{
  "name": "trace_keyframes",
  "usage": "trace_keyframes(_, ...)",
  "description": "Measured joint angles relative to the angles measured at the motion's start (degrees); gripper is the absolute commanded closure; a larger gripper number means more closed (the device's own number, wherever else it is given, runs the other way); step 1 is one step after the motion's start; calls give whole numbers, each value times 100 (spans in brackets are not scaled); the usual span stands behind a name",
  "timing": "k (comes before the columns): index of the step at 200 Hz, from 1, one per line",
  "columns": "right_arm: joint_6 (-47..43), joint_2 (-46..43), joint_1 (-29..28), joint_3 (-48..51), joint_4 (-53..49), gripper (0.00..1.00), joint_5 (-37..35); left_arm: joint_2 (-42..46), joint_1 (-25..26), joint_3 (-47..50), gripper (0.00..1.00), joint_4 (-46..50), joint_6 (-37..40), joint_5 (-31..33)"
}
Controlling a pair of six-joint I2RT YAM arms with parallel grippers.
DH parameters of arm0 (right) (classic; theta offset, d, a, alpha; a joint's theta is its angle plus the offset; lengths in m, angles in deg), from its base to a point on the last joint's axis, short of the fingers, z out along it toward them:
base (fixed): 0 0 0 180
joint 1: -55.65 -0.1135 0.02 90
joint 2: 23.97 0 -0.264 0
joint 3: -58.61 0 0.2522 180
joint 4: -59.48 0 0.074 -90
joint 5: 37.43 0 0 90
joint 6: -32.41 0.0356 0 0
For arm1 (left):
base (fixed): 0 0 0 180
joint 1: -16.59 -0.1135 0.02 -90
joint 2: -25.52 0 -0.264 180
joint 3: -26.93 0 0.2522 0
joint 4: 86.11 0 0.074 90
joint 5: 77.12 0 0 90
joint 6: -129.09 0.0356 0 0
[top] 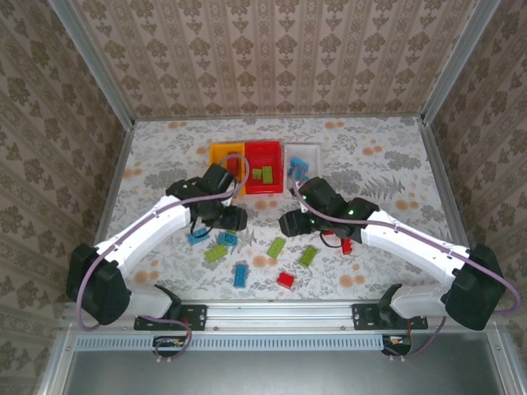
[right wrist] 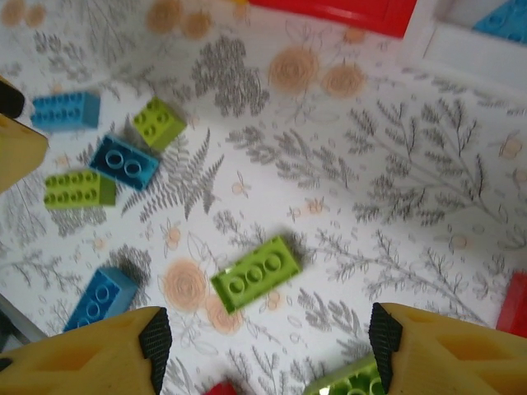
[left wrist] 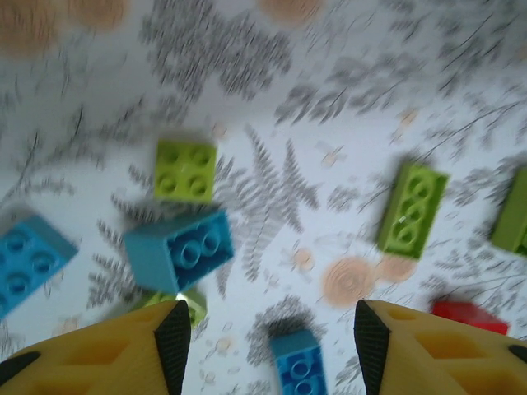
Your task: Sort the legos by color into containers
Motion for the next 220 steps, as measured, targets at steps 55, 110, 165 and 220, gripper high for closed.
trace_keyframes(55,1049,-98,-11,382,-940,26,-232,579,225,496,41,7,-254,-4)
trace_keyframes(110,2192,944,275,313,-1543,21,323,817,566,509,41,-555,-247,-4)
trace_keyframes(165,3252,1235,479,450,-1257,29,667,990,584,509,41,-638,-96,-4)
trace_keyframes(220,4164,1646,487,761,-610,49,710,1257,581,509,41,-658,13,-7)
